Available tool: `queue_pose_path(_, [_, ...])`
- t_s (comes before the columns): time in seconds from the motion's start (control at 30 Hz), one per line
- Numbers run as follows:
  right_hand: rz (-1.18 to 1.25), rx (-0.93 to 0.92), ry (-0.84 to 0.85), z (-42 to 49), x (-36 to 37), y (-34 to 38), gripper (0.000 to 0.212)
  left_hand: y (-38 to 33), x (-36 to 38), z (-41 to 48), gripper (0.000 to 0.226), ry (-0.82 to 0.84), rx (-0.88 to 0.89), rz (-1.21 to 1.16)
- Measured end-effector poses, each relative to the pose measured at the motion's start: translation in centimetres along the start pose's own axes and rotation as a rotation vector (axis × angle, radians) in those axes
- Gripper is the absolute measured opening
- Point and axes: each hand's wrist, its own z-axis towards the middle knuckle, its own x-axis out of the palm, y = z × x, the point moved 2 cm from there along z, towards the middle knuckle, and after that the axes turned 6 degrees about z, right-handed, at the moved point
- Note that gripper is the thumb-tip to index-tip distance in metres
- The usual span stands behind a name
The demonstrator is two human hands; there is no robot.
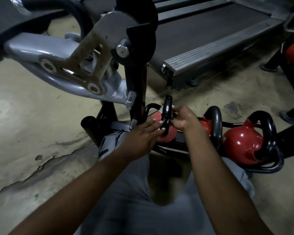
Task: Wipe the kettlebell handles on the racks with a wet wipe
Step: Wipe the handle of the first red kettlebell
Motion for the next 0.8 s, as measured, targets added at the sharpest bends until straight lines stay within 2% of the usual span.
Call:
queue_pose_path(0.13, [-0.026, -0.034, 0.157, -1.3, 0.1, 0.0, 0.027, 0.0, -0.1, 0.6, 0.04, 0.012, -0.021, -0.023])
queue_pose_path(0.2, [-0.089, -0.096, 0.12, -1.6, 0.5, 0.1, 0.022, -0.1, -0.4, 0.5, 0.04, -0.007, -0.066, -0.085])
queue_pose_path(0.3, [-0.213, -0.289, 0.055, -2.5, -0.6, -0.2, 0.017, 0.5, -1.1, 1.9, 0.041, -0.036, -0.237, -0.262])
queue_pose_path(0.37, [-0.169, -0.342, 0.061, -2.5, -1.0, -0.3, 0.019, 1.7, -0.7, 5.0, 0.039, 0.027, -0.397, -0.405])
queue_pose_path(0.47, [-0.004, -0.278, 0.049, -1.5, -0.2, 0.2, 0.017, 3.7, 0.5, 10.3, 0.033, 0.132, -0.626, -0.623])
queue_pose_path(0.57, [-0.011, -0.191, 0.137, -1.6, -0.4, -0.9, 0.026, 5.0, 1.6, 13.2, 0.033, 0.232, -0.688, -0.578])
queue_pose_path(0.63, [0.067, -0.144, 0.175, -2.0, -1.2, -1.9, 0.027, 5.8, 2.4, 14.0, 0.033, 0.264, -0.796, -0.687])
queue_pose_path(0.73, [0.327, -0.078, 0.217, -1.4, -0.9, -1.9, 0.023, 6.4, 3.0, 14.9, 0.035, 0.294, -0.93, -0.848])
queue_pose_path(0.8, [0.316, -0.068, 0.224, -1.2, -0.5, -2.2, 0.026, 6.4, 3.1, 15.1, 0.035, 0.303, -0.947, -0.852])
